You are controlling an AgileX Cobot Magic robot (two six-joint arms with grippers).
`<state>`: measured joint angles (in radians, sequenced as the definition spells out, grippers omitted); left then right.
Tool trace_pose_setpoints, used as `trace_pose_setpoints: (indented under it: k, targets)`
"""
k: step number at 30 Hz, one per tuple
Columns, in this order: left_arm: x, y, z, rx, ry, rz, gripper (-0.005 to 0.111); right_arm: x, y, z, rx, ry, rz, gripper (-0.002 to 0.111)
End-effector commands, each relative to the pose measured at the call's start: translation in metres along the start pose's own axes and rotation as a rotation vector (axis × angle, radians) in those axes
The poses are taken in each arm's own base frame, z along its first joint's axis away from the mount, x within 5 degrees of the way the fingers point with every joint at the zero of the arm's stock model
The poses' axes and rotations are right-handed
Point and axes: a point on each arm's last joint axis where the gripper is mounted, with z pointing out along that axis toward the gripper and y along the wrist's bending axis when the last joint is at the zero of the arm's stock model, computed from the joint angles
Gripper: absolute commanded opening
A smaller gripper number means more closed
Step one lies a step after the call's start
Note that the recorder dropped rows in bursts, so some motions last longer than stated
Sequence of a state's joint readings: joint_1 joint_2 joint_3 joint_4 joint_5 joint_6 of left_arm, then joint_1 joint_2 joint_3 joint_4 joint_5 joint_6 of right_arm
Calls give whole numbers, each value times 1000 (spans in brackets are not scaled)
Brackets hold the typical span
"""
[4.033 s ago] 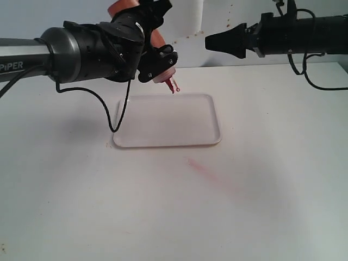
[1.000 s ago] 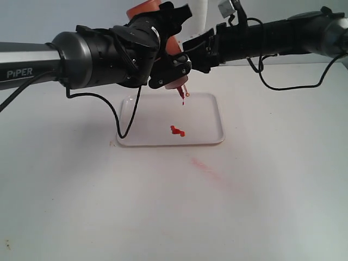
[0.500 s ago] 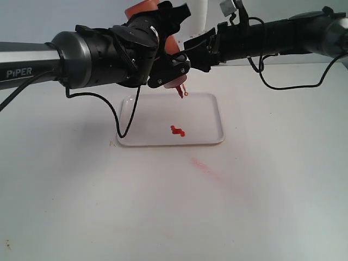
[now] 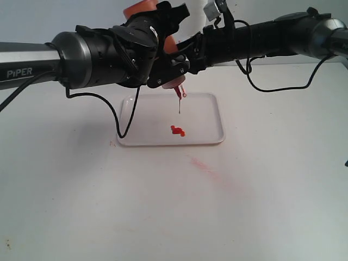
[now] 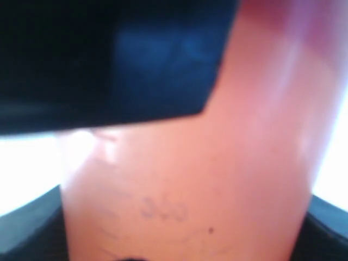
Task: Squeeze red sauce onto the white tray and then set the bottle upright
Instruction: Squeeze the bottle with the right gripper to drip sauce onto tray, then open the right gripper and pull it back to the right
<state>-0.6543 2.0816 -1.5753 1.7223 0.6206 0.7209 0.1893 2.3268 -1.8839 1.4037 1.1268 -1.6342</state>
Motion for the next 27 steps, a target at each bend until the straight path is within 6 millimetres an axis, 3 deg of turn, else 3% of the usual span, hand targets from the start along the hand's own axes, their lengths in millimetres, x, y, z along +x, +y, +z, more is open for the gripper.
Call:
trace_pose_setpoints:
  k: [1, 4, 6, 8, 11, 15, 19, 27]
  targets:
    - [12, 2, -3, 6, 55, -12, 0, -3, -4, -11, -1, -36, -15, 2]
    - [12, 1, -2, 8, 56, -13, 0, -3, -6, -17, -3, -42, -17, 21]
    - [12, 1, -2, 10, 58, -13, 0, -2, -7, -19, -5, -37, -18, 43]
    - [13, 1, -2, 11, 59, -13, 0, -2, -7, -21, -7, -42, 0, 71]
    - [14, 0, -2, 20, 69, -13, 0, -2, -11, -26, 8, -55, 27, 94]
    - [16, -3, -2, 43, 97, -40, 0, -4, -17, -39, 32, -99, 50, 94]
    - [20, -7, 1, 59, 115, -96, 0, -10, -23, -65, 68, -125, 44, 92]
    - [26, -16, 5, 77, 142, -240, 0, -3, -41, -105, 173, -125, 47, 89]
